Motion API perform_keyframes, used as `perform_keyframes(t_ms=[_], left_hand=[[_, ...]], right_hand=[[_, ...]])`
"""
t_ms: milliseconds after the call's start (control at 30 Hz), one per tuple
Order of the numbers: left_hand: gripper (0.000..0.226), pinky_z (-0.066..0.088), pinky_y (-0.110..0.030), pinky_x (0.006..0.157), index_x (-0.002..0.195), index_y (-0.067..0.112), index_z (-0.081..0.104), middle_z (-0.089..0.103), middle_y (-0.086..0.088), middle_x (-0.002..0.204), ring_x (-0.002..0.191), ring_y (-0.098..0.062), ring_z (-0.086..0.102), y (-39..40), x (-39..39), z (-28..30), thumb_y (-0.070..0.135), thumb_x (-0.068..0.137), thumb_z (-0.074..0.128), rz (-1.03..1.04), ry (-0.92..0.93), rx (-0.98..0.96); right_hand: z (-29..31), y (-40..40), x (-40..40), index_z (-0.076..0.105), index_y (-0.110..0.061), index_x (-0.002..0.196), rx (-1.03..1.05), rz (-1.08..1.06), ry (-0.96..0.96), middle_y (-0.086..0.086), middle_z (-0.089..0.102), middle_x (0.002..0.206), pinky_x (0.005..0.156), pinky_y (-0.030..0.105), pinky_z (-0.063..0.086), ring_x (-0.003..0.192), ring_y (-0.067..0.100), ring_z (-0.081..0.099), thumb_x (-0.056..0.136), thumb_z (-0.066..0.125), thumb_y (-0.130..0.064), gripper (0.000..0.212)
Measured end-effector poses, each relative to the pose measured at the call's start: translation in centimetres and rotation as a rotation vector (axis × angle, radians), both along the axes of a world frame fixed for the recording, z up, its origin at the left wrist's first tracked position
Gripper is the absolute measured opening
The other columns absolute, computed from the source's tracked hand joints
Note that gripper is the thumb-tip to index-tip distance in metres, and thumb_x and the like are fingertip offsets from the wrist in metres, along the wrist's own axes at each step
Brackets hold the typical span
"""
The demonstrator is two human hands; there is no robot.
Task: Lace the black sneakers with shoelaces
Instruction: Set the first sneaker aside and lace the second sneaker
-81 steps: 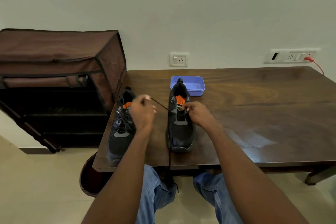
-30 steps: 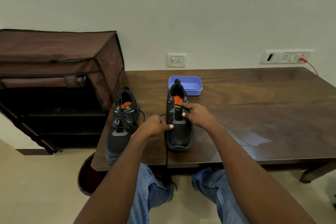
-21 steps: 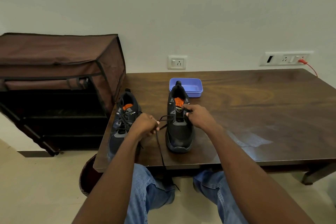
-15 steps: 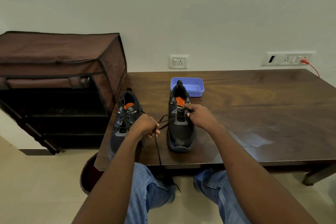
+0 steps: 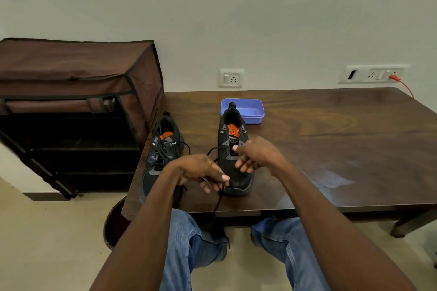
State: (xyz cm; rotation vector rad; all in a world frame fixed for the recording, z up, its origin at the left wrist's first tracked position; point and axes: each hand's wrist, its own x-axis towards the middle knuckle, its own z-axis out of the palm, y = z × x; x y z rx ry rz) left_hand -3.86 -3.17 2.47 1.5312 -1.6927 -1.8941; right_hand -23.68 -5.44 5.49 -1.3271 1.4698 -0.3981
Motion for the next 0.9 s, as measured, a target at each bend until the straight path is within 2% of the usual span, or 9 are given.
perform_keyframes(t_ms=[100,167,300,367,467,567,667,800,900], left_hand=[[0.021,0.054,-0.020,0.064,0.101,0.002,0.075,0.075,-0.010,0.095,0.082,-0.011,0.068,0.1,-1.1,0.1,0.019,0.090,0.072,-0.115,-0.070,-0.005],[0.020,0.052,-0.019,0.061,0.101,0.002,0.075,0.075,-0.008,0.094,0.079,-0.010,0.068,0.2,-1.2,0.4,0.018,0.089,0.073,-0.107,-0.084,-0.018],[0.013,0.040,-0.021,0.047,0.088,0.006,0.076,0.071,-0.007,0.077,0.060,-0.011,0.058,-0.6,-0.2,0.5,0.016,0.082,0.079,0.261,-0.064,-0.170],[0.015,0.040,-0.022,0.045,0.101,0.010,0.071,0.069,-0.008,0.088,0.054,-0.011,0.053,-1.0,-0.6,0.7,0.008,0.087,0.072,0.464,0.098,-0.266],[0.038,0.047,-0.023,0.045,0.127,0.017,0.059,0.070,0.001,0.115,0.055,-0.013,0.056,-1.1,-2.7,1.6,0.003,0.092,0.064,0.448,0.406,-0.296],[0.023,0.045,-0.022,0.044,0.115,0.015,0.068,0.071,-0.005,0.089,0.053,-0.012,0.055,-1.2,-4.2,1.7,0.013,0.092,0.068,0.440,0.380,-0.346],[0.006,0.039,-0.021,0.040,0.091,0.009,0.071,0.058,-0.007,0.067,0.046,-0.009,0.048,-1.8,-3.7,0.8,0.013,0.093,0.068,0.702,0.354,-0.387],[0.020,0.042,-0.028,0.053,0.071,0.009,0.067,0.056,-0.003,0.061,0.054,-0.017,0.052,-2.4,-1.5,-1.2,0.014,0.090,0.063,1.004,-0.155,-0.452],[0.016,0.050,-0.038,0.071,0.086,0.003,0.068,0.064,-0.021,0.096,0.086,-0.033,0.062,-2.1,-0.4,-2.2,0.016,0.083,0.059,0.897,-0.546,-0.411]], right_hand=[[-0.1,1.4,0.8,0.065,-0.009,0.086,0.067,0.159,-0.028,0.006,0.069,0.075,0.061,0.024,0.050,0.070,0.017,0.063,0.094,0.068,-0.028,0.021],[-0.2,1.8,1.2,0.065,-0.010,0.077,0.068,0.117,-0.101,0.006,0.067,0.070,0.061,0.025,0.050,0.067,0.016,0.062,0.089,0.072,-0.014,0.015],[0.4,1.3,0.1,0.064,-0.007,0.082,0.007,-0.159,-0.433,0.009,0.067,0.074,0.061,0.026,0.050,0.063,0.016,0.063,0.088,0.060,0.001,0.010],[1.0,0.7,-0.9,0.060,-0.008,0.089,-0.058,-0.259,-0.603,0.006,0.063,0.071,0.054,0.024,0.048,0.055,0.015,0.058,0.091,0.056,-0.001,0.009],[1.5,0.4,-1.8,0.059,-0.009,0.099,-0.111,-0.232,-0.670,0.002,0.060,0.068,0.049,0.023,0.041,0.050,0.012,0.050,0.097,0.053,-0.006,0.007],[1.4,-0.2,-2.5,0.059,-0.010,0.096,-0.178,-0.272,-0.737,0.001,0.061,0.068,0.048,0.022,0.038,0.051,0.011,0.050,0.098,0.052,-0.005,0.009],[1.5,-1.1,-3.8,0.058,-0.012,0.094,-0.240,-0.439,-0.824,0.000,0.063,0.069,0.046,0.021,0.038,0.052,0.010,0.051,0.097,0.053,-0.004,0.011],[0.5,-2.0,-6.4,0.057,-0.012,0.095,-0.287,-0.631,-0.779,0.002,0.065,0.073,0.046,0.022,0.036,0.054,0.011,0.051,0.097,0.048,0.002,0.016],[0.0,-2.0,-7.0,0.058,-0.009,0.101,-0.276,-0.598,-0.596,0.007,0.069,0.081,0.047,0.023,0.038,0.055,0.011,0.053,0.097,0.050,0.002,0.015]])
